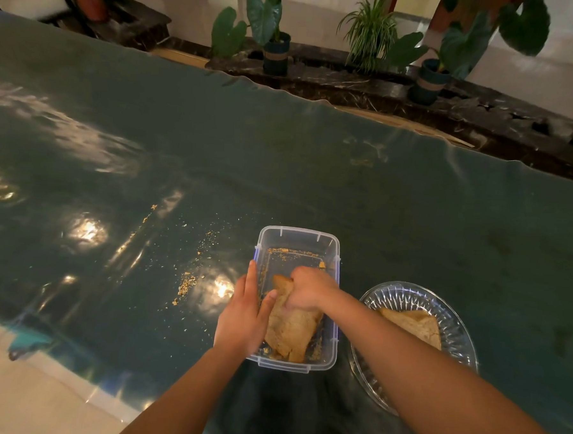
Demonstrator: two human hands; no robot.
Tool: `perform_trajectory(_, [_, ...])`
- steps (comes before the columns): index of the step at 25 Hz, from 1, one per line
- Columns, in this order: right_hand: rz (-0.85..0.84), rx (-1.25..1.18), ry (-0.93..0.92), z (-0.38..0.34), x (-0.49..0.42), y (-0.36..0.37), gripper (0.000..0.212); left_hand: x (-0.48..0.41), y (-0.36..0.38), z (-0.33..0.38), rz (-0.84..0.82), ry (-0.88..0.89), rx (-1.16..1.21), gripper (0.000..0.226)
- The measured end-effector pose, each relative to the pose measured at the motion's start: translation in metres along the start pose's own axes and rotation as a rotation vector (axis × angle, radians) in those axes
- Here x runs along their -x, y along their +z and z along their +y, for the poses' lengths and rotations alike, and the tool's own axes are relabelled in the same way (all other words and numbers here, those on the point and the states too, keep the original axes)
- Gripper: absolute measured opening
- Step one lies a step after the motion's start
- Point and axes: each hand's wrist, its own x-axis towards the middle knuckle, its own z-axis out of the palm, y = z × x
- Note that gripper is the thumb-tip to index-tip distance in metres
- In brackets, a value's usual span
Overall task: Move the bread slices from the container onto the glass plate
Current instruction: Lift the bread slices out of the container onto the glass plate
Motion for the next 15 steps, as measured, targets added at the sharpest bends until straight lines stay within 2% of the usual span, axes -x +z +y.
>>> perform_trajectory(5, [0.121,-0.213,0.008,0.029,0.035,-0.033,0.034,-0.001,-0.001,-0.005,0.005,-0.032,0.042,0.08])
perform_trajectory(7, [0.221,-0.415,0.024,0.05,0.058,-0.042,0.032,0.0,-0.002,-0.004,-0.003,-0.037,0.045,0.075])
perform_trajectory(9, [0.325,-0.729,0.05,0.075,0.082,-0.047,0.029,-0.002,-0.002,-0.001,-0.007,-0.048,0.033,0.072])
perform_trajectory(12, [0.4,-1.099,0.07,0.115,0.117,-0.051,0.039,-0.005,-0.005,0.001,0.007,-0.065,0.036,0.068])
perform_trajectory(15, [0.44,-1.263,0.072,0.155,0.143,-0.043,0.048,-0.015,-0.014,0.001,0.04,-0.027,0.011,0.06])
